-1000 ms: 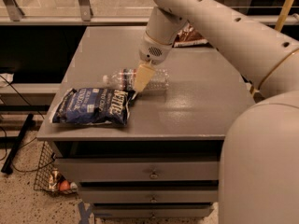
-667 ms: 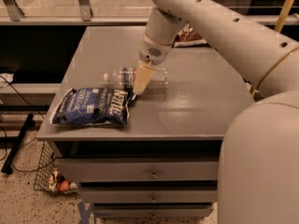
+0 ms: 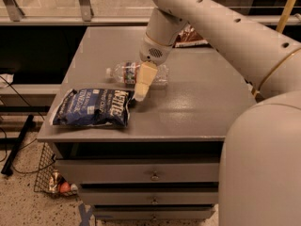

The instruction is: Move water bottle near blue chip bag

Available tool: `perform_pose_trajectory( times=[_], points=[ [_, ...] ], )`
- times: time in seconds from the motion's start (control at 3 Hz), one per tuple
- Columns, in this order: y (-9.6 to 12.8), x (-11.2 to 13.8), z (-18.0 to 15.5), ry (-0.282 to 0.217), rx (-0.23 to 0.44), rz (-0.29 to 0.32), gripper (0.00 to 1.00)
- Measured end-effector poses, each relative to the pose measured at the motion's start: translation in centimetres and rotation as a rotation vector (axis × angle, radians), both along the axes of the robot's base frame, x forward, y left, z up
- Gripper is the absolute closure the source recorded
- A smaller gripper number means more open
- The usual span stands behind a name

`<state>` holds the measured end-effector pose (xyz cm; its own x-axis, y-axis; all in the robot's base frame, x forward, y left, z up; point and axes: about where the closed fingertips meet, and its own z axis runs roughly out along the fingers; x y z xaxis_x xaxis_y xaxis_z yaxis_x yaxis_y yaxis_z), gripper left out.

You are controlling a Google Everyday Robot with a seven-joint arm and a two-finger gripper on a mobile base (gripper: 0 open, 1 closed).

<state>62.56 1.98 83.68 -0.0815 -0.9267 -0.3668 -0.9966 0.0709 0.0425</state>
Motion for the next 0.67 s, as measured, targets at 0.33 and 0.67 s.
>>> perform_pose_trajectory(
  times=[0.33, 0.67],
  points=[
    [0.2, -0.4, 0.5, -0.017, -0.002, 0.014, 0.00],
    [-0.3, -1.5, 2.3, -0.072, -0.011, 0.008, 0.00]
  ],
)
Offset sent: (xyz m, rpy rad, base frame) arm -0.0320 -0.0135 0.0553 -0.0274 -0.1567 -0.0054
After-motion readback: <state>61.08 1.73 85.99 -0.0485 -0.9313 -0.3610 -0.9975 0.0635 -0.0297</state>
